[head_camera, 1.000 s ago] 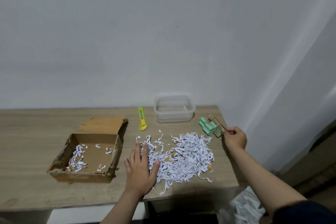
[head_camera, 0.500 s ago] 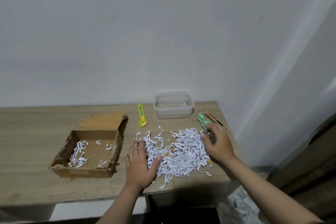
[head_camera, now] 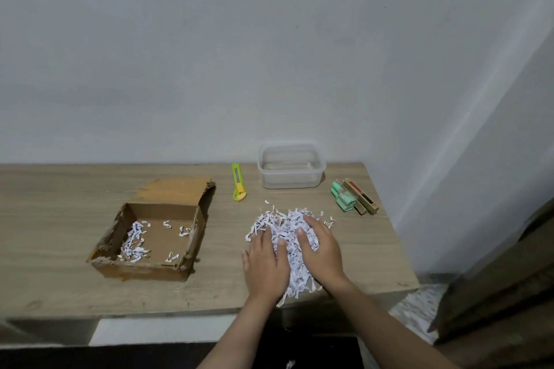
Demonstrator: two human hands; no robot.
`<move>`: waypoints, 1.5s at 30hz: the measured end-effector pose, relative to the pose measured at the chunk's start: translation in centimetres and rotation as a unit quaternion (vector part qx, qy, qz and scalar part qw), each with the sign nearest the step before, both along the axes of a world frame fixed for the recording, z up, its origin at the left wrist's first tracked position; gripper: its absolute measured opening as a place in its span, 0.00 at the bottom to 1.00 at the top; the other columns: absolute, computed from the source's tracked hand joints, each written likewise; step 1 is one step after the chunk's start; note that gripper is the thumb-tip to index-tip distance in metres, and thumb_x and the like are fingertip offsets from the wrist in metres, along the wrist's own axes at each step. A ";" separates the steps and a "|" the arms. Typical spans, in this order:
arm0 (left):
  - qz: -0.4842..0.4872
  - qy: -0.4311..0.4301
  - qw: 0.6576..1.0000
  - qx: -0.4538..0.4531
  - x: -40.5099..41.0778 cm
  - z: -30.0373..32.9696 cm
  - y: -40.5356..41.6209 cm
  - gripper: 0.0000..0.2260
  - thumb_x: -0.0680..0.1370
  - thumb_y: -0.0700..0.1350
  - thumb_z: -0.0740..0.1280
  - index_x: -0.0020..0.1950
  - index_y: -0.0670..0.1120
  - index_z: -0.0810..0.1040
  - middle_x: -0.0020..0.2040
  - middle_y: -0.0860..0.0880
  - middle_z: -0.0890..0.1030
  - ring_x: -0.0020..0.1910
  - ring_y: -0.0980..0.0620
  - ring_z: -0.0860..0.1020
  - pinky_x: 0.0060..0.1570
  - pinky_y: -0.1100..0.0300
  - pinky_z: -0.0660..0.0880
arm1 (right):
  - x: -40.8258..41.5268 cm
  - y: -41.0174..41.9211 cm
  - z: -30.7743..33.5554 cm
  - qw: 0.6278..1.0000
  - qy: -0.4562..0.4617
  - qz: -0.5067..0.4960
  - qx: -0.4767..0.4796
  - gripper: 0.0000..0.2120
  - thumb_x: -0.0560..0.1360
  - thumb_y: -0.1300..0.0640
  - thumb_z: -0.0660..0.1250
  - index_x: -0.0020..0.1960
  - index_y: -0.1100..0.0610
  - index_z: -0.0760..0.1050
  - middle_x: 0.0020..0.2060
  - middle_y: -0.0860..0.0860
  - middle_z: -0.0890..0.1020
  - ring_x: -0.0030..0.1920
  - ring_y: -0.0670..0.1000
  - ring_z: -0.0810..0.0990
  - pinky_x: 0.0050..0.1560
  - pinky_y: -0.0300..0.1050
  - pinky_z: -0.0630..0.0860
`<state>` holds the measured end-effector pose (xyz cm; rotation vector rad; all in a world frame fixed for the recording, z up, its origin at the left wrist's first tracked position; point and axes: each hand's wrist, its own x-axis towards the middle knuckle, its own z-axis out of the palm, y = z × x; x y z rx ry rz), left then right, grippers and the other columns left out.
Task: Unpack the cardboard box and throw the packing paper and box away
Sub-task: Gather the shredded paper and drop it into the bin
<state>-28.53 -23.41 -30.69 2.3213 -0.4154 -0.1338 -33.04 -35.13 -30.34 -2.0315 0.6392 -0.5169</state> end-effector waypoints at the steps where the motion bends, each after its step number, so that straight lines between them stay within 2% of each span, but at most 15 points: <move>1: 0.005 0.007 1.000 -0.008 -0.2 0.1 -0.5 0.30 0.76 0.61 0.43 0.74 0.50 0.61 0.74 0.51 0.63 0.75 0.51 0.56 0.73 0.47 0.46 | 0.2 0.6 0.1 1.000 -0.019 -0.004 0.017 0.18 0.76 0.47 0.63 0.64 0.48 0.73 0.64 0.45 0.76 0.66 0.45 0.70 0.68 0.46 0.67; 4: 0.013 0.037 0.997 -0.071 -0.2 0.2 -1.4 0.24 0.79 0.55 0.47 0.72 0.48 0.63 0.73 0.50 0.65 0.73 0.51 0.60 0.73 0.47 0.46 | 0.7 1.9 0.1 0.995 -0.068 -0.005 0.067 0.12 0.77 0.54 0.63 0.59 0.48 0.77 0.57 0.42 0.79 0.61 0.41 0.75 0.66 0.46 0.71; 7: 0.008 0.079 0.981 -0.179 -0.2 0.8 -1.7 0.22 0.80 0.53 0.49 0.70 0.47 0.67 0.70 0.50 0.69 0.71 0.51 0.64 0.74 0.48 0.53 | 1.2 2.8 0.4 0.986 -0.077 -0.005 0.151 0.11 0.78 0.55 0.62 0.53 0.41 0.78 0.55 0.39 0.80 0.59 0.38 0.76 0.65 0.43 0.71; 10: 0.033 0.127 0.943 -0.305 -0.5 1.8 -2.3 0.16 0.82 0.48 0.52 0.68 0.48 0.69 0.66 0.52 0.71 0.66 0.57 0.67 0.67 0.60 0.60 | 1.7 3.6 0.8 0.963 -0.087 -0.037 0.253 0.12 0.77 0.57 0.62 0.48 0.40 0.79 0.54 0.41 0.81 0.59 0.41 0.77 0.65 0.46 0.72; 12: 0.055 0.147 0.926 -0.343 -0.7 2.2 -2.6 0.14 0.82 0.43 0.53 0.67 0.48 0.70 0.64 0.52 0.72 0.64 0.57 0.69 0.66 0.61 0.62 | 2.0 3.9 1.0 0.944 -0.102 -0.067 0.307 0.11 0.76 0.57 0.63 0.46 0.43 0.81 0.53 0.45 0.83 0.58 0.44 0.79 0.65 0.50 0.73; 16: 0.068 0.158 0.915 -0.364 -0.9 2.4 -3.0 0.12 0.82 0.43 0.54 0.62 0.51 0.72 0.61 0.52 0.74 0.63 0.55 0.71 0.66 0.58 0.65 | 1.9 4.3 1.2 0.923 -0.118 -0.116 0.348 0.08 0.75 0.56 0.66 0.44 0.44 0.82 0.52 0.47 0.84 0.57 0.47 0.80 0.64 0.54 0.73; 20: 0.070 0.159 0.912 -0.371 -1.8 3.2 -2.9 0.14 0.82 0.44 0.54 0.65 0.46 0.72 0.64 0.52 0.73 0.64 0.55 0.70 0.65 0.60 0.64 | 1.0 4.4 1.8 0.917 -0.124 -0.137 0.352 0.05 0.72 0.51 0.67 0.46 0.45 0.82 0.52 0.47 0.84 0.56 0.46 0.80 0.64 0.53 0.74; 25: 0.050 0.141 0.915 -0.375 -3.1 4.2 -2.0 0.16 0.82 0.45 0.54 0.68 0.44 0.70 0.68 0.49 0.71 0.68 0.53 0.68 0.70 0.53 0.63 | -0.5 5.3 3.0 0.920 -0.133 -0.145 0.339 0.17 0.64 0.39 0.66 0.50 0.44 0.81 0.51 0.44 0.84 0.54 0.45 0.81 0.61 0.52 0.76; 27: 0.035 0.137 0.918 -0.370 -3.9 4.4 -1.4 0.16 0.82 0.45 0.53 0.68 0.44 0.70 0.68 0.48 0.72 0.69 0.52 0.68 0.71 0.51 0.63 | -1.5 5.9 3.7 0.919 -0.145 -0.159 0.332 0.14 0.67 0.43 0.66 0.50 0.46 0.81 0.51 0.44 0.84 0.55 0.45 0.81 0.61 0.51 0.76; 30: 0.018 0.136 0.919 -0.369 -5.5 4.7 -0.2 0.16 0.82 0.47 0.54 0.67 0.45 0.72 0.68 0.47 0.73 0.68 0.51 0.68 0.70 0.49 0.63 | -3.3 7.4 4.9 0.894 -0.197 -0.184 0.357 0.07 0.75 0.58 0.66 0.51 0.54 0.81 0.53 0.52 0.83 0.57 0.50 0.80 0.62 0.48 0.74; 32: 0.008 0.130 0.919 -0.372 -7.1 4.8 1.1 0.15 0.82 0.45 0.54 0.65 0.45 0.72 0.66 0.48 0.73 0.68 0.51 0.69 0.70 0.50 0.63 | -4.9 9.0 5.4 0.885 -0.220 -0.196 0.359 0.06 0.75 0.62 0.65 0.50 0.56 0.80 0.52 0.54 0.83 0.57 0.52 0.79 0.61 0.47 0.73; 34: -0.006 0.138 0.918 -0.371 -8.6 4.6 2.6 0.14 0.82 0.44 0.54 0.65 0.45 0.72 0.67 0.47 0.73 0.68 0.50 0.68 0.71 0.50 0.62 | -6.6 10.7 5.6 0.881 -0.227 -0.209 0.359 0.06 0.75 0.63 0.65 0.48 0.55 0.80 0.52 0.55 0.83 0.56 0.53 0.79 0.60 0.47 0.73; 38: -0.019 0.154 0.919 -0.363 -12.0 3.4 5.4 0.21 0.78 0.53 0.53 0.66 0.45 0.73 0.67 0.48 0.74 0.68 0.52 0.69 0.70 0.49 0.63 | -10.6 13.7 5.1 0.878 -0.218 -0.214 0.368 0.06 0.76 0.62 0.65 0.51 0.58 0.79 0.51 0.54 0.82 0.53 0.51 0.80 0.53 0.39 0.75; 42: -0.015 0.182 0.921 -0.345 -15.2 1.0 7.9 0.16 0.81 0.47 0.53 0.63 0.45 0.75 0.62 0.47 0.76 0.63 0.53 0.73 0.67 0.52 0.68 | -13.8 16.1 2.8 0.881 -0.189 -0.218 0.376 0.06 0.76 0.62 0.64 0.49 0.57 0.79 0.48 0.54 0.83 0.50 0.50 0.81 0.51 0.40 0.76; 45: 0.001 0.205 0.920 -0.334 -17.3 -1.1 9.3 0.15 0.81 0.46 0.54 0.61 0.44 0.75 0.60 0.47 0.77 0.60 0.52 0.75 0.64 0.52 0.70 | -15.7 17.4 0.7 0.881 -0.167 -0.232 0.376 0.10 0.77 0.66 0.62 0.43 0.55 0.79 0.43 0.53 0.83 0.42 0.45 0.82 0.43 0.34 0.78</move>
